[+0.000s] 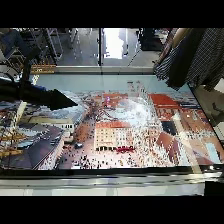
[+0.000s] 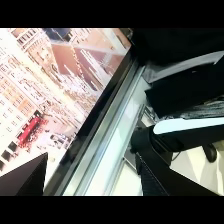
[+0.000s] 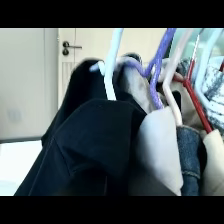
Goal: Fold the clothes and pants, and hang the long-sleeved shirts on hangers.
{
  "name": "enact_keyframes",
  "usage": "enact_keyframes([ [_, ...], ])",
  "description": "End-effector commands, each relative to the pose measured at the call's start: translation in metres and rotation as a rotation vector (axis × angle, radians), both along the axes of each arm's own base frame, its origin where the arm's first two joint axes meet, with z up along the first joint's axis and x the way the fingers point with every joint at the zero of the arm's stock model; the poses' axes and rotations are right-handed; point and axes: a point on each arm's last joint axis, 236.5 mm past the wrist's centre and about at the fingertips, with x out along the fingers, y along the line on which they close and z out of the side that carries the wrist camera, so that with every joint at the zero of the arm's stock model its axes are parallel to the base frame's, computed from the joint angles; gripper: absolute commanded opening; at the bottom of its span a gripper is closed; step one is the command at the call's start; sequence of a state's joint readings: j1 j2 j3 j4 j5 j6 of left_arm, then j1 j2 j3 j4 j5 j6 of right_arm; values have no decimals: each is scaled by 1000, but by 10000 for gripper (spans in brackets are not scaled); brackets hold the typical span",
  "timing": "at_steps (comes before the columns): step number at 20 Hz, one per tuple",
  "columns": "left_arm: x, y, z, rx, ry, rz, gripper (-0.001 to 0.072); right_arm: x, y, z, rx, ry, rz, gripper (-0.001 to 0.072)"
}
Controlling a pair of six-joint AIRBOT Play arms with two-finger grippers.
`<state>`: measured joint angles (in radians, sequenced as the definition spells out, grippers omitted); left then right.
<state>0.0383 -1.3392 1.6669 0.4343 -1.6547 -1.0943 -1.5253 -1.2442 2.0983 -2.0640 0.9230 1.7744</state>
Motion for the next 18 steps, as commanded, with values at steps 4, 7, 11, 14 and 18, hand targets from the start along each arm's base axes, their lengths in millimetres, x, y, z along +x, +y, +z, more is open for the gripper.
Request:
enact_keyframes([
  [4, -5, -4, 10, -46, 8, -21, 584, 21, 10, 27, -122, -50, 161, 658],
  [7, -6, -5, 10, -47, 8, -23, 584, 70, 75, 115, -458, -198, 408, 694],
  [11, -1, 3, -5, 24, 10, 1, 584, 164, 146, 151, -541, -439, 826, 694],
  [14, 26, 74, -80, 451, 74, 222, 583, 329, 203, 28, 90, -356, 1377, 692],
  [18, 57, 311, -73, 1195, 55, 1142, 581, 420, 374, -179, 1024, -5, 1856, 581],
])
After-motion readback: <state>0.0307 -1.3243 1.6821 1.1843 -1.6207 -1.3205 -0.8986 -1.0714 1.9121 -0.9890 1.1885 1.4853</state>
